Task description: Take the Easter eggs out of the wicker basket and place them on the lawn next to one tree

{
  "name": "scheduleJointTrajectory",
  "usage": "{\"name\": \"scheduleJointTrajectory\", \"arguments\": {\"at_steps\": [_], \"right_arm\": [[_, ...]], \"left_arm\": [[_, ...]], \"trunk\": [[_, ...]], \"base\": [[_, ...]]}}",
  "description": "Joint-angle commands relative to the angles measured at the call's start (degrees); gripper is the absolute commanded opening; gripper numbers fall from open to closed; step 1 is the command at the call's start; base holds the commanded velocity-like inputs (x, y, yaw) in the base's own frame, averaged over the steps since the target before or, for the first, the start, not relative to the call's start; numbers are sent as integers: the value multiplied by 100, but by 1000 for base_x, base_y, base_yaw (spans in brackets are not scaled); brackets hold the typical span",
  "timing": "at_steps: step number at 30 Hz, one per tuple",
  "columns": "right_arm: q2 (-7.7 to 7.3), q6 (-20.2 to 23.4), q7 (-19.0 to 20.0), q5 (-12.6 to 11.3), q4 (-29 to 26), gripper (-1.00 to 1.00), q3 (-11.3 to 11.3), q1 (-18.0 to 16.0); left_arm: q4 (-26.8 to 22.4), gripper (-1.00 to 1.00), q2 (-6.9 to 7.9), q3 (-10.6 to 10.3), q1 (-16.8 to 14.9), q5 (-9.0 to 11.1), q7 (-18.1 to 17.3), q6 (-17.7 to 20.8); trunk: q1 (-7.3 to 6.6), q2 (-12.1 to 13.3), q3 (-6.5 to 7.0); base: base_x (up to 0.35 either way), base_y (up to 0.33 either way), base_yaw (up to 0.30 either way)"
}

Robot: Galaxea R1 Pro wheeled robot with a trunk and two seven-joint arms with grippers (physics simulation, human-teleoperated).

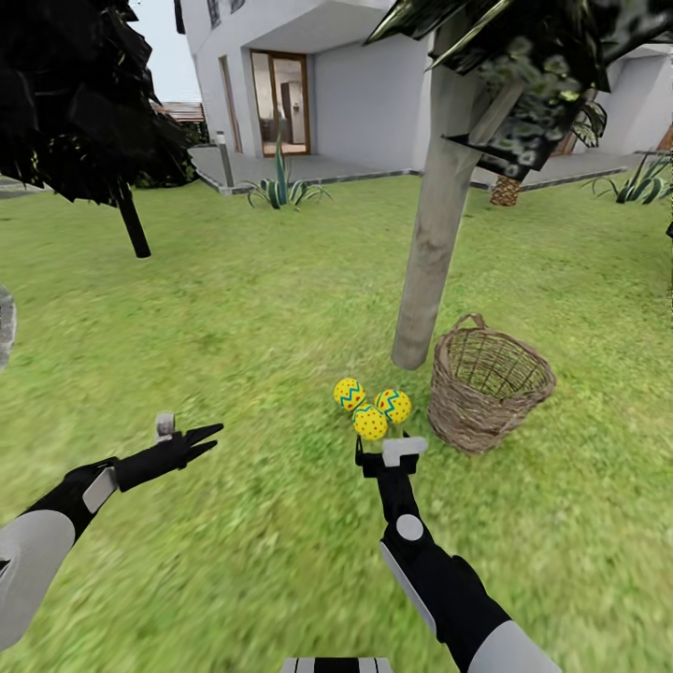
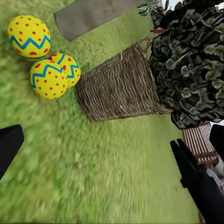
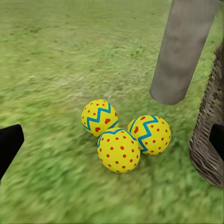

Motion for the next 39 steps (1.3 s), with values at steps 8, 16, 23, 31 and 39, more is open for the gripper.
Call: {"name": "scheduleJointTrajectory", "arguments": {"at_steps": [8, 16, 23, 31, 39], "right_arm": [[-1, -36, -85, -48, -5, 100, 20, -4], [-1, -36, -107, -47, -2, 100, 18, -7], [-4, -36, -108, -42, 3, 100, 12, -6], [-4, -36, -108, 16, 9, 100, 14, -6], [-140, -36, -286, 78, 99, 100, -3, 11]], "left_arm": [[1, 100, 1, -12, -2, 36, 170, 51], [-2, 100, 0, -11, -2, 34, 185, 51], [1, 100, -38, -5, -2, 34, 255, 51], [3, 100, -77, -4, -2, 34, 304, 51], [44, 100, -302, 13, -2, 65, 2133, -4]], "trunk": [[-21, 9, 176], [-42, 20, 353], [-60, 29, 519], [-81, 40, 761], [-101, 51, 961]], "base": [[0, 0, 0], [0, 0, 0], [0, 0, 0], [0, 0, 0], [0, 0, 0]]}}
